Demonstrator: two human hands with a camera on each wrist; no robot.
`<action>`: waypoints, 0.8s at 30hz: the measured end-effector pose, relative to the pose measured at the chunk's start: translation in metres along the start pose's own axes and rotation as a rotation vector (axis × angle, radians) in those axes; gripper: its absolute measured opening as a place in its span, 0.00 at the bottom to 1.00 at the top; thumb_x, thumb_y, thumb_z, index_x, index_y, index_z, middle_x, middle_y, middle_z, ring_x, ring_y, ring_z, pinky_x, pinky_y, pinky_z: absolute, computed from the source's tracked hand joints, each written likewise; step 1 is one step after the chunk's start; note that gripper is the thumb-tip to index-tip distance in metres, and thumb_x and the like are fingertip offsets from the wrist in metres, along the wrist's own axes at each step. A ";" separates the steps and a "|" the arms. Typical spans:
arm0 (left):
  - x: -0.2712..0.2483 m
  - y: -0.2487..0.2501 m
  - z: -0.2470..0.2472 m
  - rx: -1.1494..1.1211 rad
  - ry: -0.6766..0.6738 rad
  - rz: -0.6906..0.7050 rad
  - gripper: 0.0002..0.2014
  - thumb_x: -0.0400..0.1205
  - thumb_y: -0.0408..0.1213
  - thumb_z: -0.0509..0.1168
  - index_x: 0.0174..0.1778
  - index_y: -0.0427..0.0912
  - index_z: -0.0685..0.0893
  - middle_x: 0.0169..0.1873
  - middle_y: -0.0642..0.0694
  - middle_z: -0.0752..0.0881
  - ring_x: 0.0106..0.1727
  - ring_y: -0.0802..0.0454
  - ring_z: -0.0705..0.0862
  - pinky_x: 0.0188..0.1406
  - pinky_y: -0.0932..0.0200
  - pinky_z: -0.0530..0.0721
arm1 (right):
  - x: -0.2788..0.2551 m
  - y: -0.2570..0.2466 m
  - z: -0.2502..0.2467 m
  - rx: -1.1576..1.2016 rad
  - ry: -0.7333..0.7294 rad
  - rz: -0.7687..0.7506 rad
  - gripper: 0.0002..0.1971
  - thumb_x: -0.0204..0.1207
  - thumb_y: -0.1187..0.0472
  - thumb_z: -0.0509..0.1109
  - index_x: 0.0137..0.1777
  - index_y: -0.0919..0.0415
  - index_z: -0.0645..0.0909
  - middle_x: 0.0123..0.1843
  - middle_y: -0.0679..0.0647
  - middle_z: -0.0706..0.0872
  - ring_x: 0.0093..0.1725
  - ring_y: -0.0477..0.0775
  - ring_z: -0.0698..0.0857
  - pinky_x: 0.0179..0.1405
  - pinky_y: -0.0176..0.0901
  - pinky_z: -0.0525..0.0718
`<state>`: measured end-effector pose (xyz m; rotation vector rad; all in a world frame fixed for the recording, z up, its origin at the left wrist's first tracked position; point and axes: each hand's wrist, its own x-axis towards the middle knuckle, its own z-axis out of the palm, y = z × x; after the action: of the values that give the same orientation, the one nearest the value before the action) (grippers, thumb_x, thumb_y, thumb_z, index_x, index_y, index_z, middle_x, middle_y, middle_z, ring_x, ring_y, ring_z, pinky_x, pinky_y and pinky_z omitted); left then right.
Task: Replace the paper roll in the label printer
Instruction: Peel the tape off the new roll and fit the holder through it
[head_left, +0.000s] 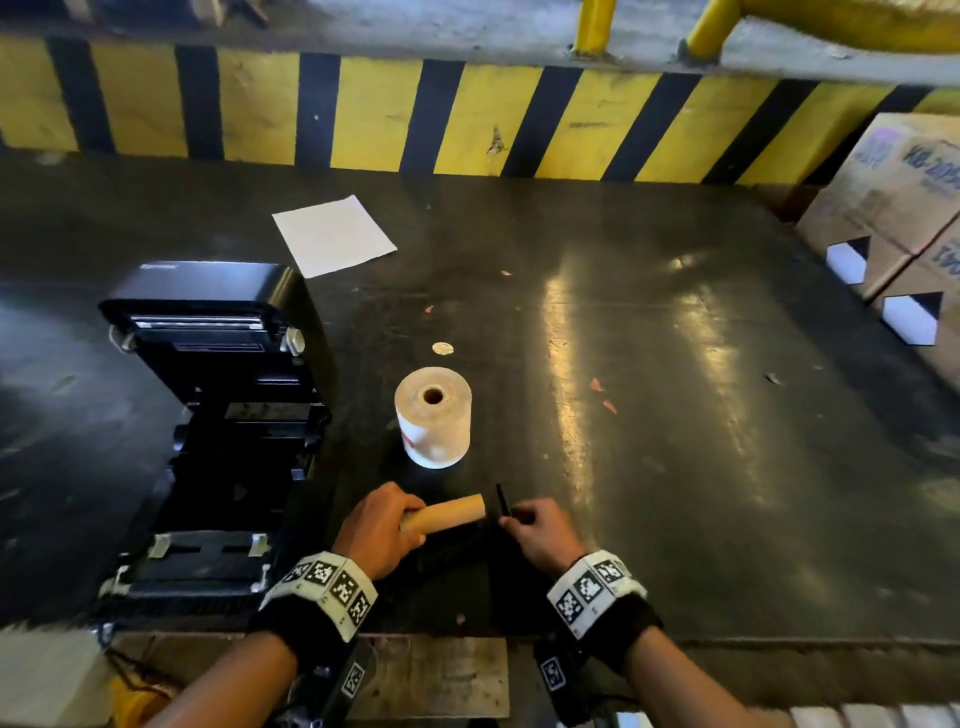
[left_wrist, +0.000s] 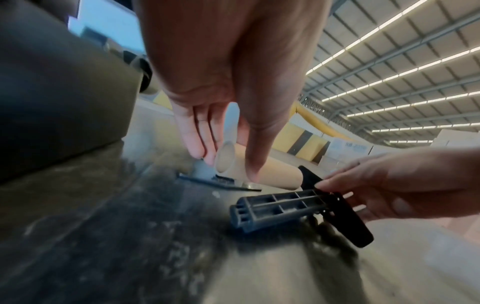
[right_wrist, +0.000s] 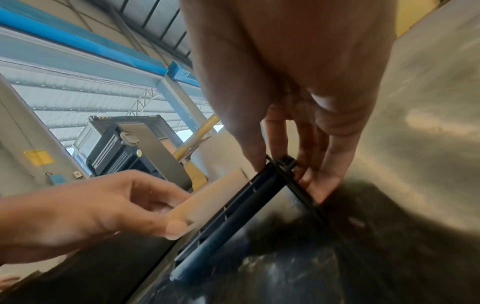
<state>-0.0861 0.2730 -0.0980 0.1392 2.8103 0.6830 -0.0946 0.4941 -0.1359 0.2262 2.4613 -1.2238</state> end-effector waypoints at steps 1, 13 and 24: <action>0.001 0.001 0.002 0.020 -0.020 0.000 0.20 0.70 0.40 0.74 0.60 0.49 0.84 0.54 0.44 0.82 0.57 0.45 0.82 0.54 0.53 0.79 | -0.001 -0.003 0.003 -0.022 0.002 0.008 0.12 0.76 0.57 0.69 0.54 0.63 0.86 0.53 0.61 0.90 0.53 0.56 0.86 0.50 0.42 0.78; 0.023 0.004 -0.026 -0.357 0.095 -0.201 0.33 0.73 0.33 0.73 0.73 0.39 0.69 0.67 0.36 0.78 0.66 0.41 0.79 0.65 0.47 0.78 | 0.022 -0.060 -0.032 -0.093 0.165 -0.235 0.23 0.72 0.54 0.74 0.66 0.57 0.78 0.59 0.60 0.83 0.59 0.57 0.83 0.63 0.53 0.81; 0.070 -0.002 -0.045 -0.697 0.021 -0.135 0.28 0.63 0.24 0.63 0.62 0.36 0.80 0.54 0.34 0.88 0.59 0.41 0.85 0.58 0.45 0.82 | 0.059 -0.129 -0.006 -0.439 -0.072 -0.297 0.35 0.66 0.47 0.75 0.73 0.48 0.68 0.80 0.62 0.52 0.70 0.69 0.74 0.70 0.59 0.76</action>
<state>-0.1654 0.2619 -0.0757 -0.1836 2.3958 1.5641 -0.1902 0.4186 -0.0619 -0.3060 2.6860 -0.7414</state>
